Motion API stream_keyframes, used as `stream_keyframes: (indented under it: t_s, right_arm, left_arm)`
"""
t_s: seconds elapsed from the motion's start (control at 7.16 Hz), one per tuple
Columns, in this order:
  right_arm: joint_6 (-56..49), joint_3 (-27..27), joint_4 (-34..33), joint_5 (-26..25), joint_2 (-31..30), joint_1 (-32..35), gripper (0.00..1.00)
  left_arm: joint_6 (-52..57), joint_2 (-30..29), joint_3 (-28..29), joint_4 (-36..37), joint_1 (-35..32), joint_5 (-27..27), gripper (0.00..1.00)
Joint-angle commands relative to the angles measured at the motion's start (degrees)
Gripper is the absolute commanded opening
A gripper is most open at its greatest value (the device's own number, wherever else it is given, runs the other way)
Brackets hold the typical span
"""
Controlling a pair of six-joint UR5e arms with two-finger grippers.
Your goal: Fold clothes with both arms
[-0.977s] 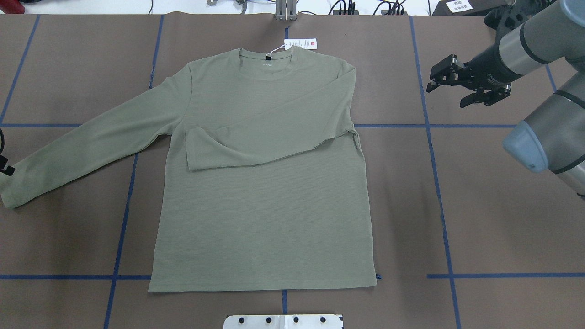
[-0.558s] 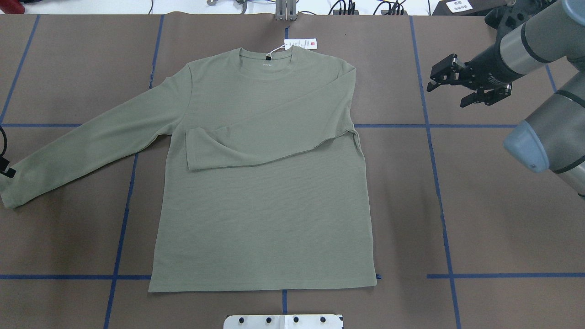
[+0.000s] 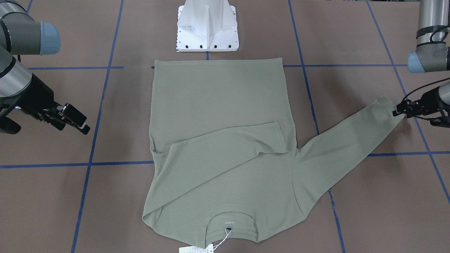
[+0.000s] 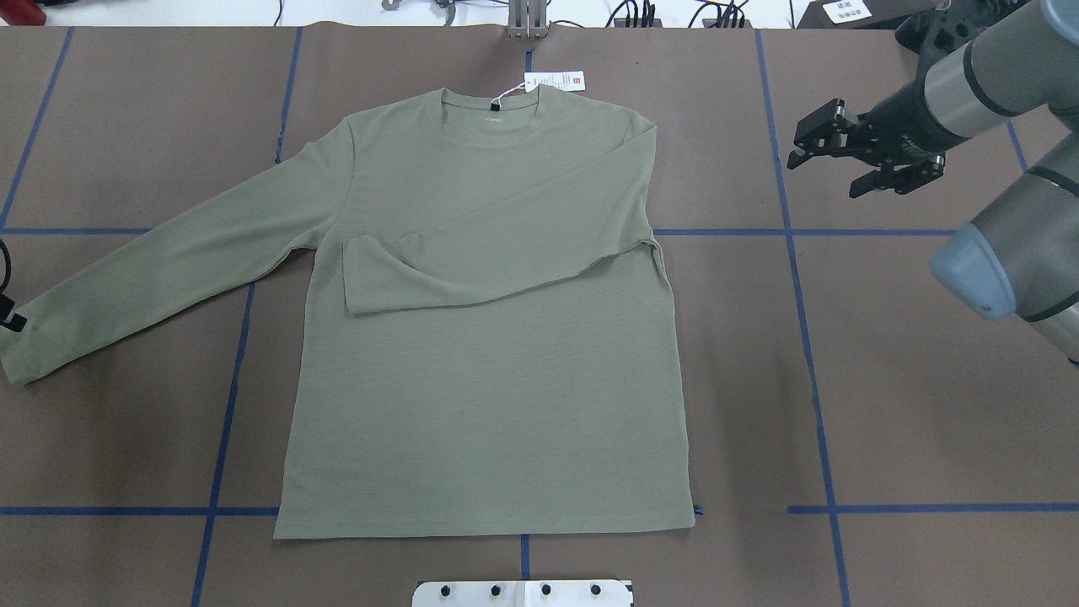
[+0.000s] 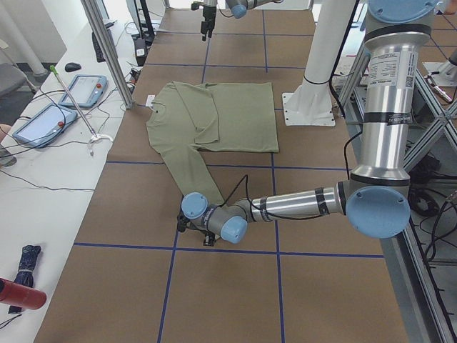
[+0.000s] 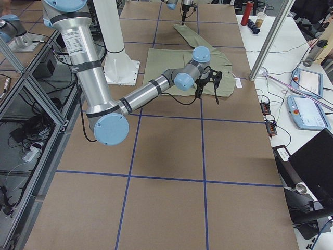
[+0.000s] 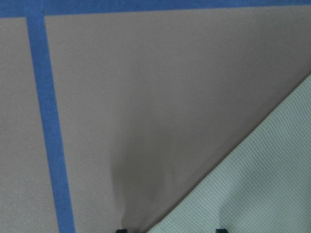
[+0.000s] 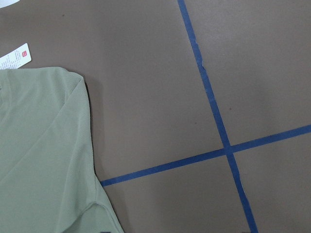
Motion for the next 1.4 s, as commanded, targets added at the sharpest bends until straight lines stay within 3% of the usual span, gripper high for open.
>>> stream_keyframes:
  t_s: [0.0, 0.14, 0.28, 0.56, 0.98, 1.26]
  right_arm:
    - [-0.02, 0.1, -0.01, 0.06, -0.09, 0.03, 0.92]
    - [-0.02, 0.1, -0.01, 0.15, -0.18, 0.03, 0.92]
    - [-0.02, 0.1, -0.01, 0.15, -0.18, 0.03, 0.92]
    - [-0.02, 0.1, -0.01, 0.15, -0.18, 0.11, 0.92]
    - [-0.02, 0.1, -0.01, 0.15, -0.71, 0.11, 0.92]
    - [-0.28, -0.25, -0.09, 1.11, -0.8, 0.81, 0.92]
  left_arm:
    - [-0.02, 0.09, -0.08, -0.02, 0.01, 0.0, 0.61]
    - [0.15, 0.09, -0.08, -0.11, 0.09, 0.0, 0.56]
    - [0.24, 0.18, -0.08, -0.9, 0.09, -0.09, 0.43]
    - [0.15, 0.18, -0.08, -0.73, 0.18, -0.09, 0.0]
    - [0.07, 0.18, -1.39, -0.47, 0.18, -1.83, 0.0]
    - [-0.81, 0.27, -8.39, 0.32, 0.09, -9.2, 0.0]
